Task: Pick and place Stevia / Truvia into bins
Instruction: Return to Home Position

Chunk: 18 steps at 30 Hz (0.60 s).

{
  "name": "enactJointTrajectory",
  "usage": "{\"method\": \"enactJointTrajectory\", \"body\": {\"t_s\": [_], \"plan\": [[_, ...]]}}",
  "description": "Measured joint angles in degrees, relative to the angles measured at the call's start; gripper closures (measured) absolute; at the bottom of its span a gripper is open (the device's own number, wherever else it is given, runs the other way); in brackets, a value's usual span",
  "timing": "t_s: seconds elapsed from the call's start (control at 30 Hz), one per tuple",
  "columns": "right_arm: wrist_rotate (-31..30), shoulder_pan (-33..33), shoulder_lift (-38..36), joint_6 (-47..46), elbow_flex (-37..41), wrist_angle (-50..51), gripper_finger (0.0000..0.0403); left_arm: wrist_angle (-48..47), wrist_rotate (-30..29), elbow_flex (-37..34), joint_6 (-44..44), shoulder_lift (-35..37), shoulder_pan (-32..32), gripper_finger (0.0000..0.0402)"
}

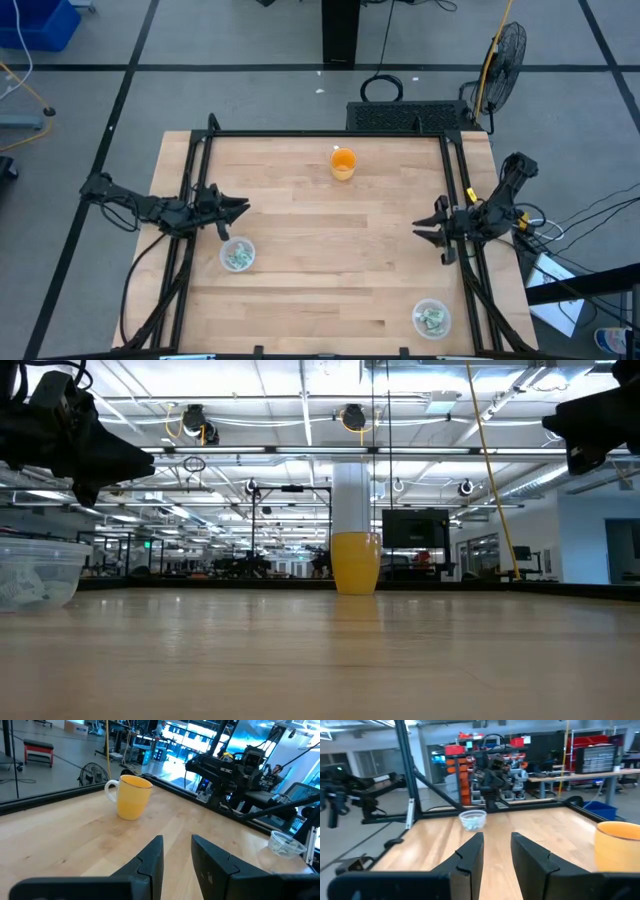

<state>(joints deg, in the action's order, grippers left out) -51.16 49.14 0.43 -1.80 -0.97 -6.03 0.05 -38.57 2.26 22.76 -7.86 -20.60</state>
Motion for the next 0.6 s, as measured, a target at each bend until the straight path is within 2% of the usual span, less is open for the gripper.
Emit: {"method": "enactJointTrajectory", "body": {"t_s": [0.2, 0.43, 0.6], "plan": [[0.4, -5.4, 0.0, -3.2, 0.0, 1.5, 0.0312, 0.0, 0.0, 0.0, 0.0, 0.0, 0.0, 0.0298], [11.6, -12.9, 0.9, -0.6, 0.1, 1.5, 0.0312, 0.0, 0.0, 0.0, 0.0, 0.0, 0.0, 0.0298], [12.4, -17.7, 2.3, 1.5, 0.1, 1.4, 0.0312, 0.0, 0.0, 0.0, 0.0, 0.0, 0.0, 0.0298]]}}
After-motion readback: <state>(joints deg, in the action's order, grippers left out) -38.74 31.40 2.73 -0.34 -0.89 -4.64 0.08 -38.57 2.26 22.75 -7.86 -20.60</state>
